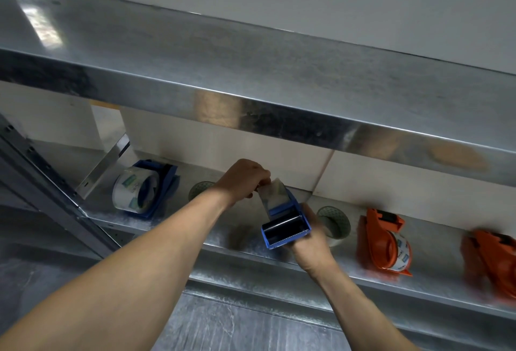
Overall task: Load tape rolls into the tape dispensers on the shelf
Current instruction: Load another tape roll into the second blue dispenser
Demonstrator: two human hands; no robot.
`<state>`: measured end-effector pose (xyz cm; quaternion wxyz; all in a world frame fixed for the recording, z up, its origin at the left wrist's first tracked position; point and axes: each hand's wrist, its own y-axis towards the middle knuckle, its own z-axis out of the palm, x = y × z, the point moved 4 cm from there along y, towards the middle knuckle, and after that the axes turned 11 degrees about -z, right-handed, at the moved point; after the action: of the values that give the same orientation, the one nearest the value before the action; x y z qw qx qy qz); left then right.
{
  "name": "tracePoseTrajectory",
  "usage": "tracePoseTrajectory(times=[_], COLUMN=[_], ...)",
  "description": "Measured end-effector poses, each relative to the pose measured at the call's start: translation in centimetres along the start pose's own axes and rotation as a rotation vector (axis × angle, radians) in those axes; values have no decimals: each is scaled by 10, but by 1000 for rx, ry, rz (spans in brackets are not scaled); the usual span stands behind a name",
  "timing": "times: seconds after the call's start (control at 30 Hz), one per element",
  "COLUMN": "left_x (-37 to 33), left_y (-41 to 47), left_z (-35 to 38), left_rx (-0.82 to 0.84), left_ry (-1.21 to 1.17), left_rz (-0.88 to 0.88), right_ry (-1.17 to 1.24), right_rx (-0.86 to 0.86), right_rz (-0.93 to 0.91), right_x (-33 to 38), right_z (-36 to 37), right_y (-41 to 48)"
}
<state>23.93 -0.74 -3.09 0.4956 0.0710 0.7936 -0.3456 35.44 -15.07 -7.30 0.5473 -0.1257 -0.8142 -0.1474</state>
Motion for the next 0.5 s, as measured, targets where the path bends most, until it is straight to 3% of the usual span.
tracePoseTrajectory(times=[0.5], left_x=[-6], left_y=[-4], left_z=[13], left_rx=[97], left_ry=[112], left_rz=[-80], right_ry=[-14], right_rx=[-26], right_rz=[52], right_x=[-3], right_z=[4], right_y=[-4])
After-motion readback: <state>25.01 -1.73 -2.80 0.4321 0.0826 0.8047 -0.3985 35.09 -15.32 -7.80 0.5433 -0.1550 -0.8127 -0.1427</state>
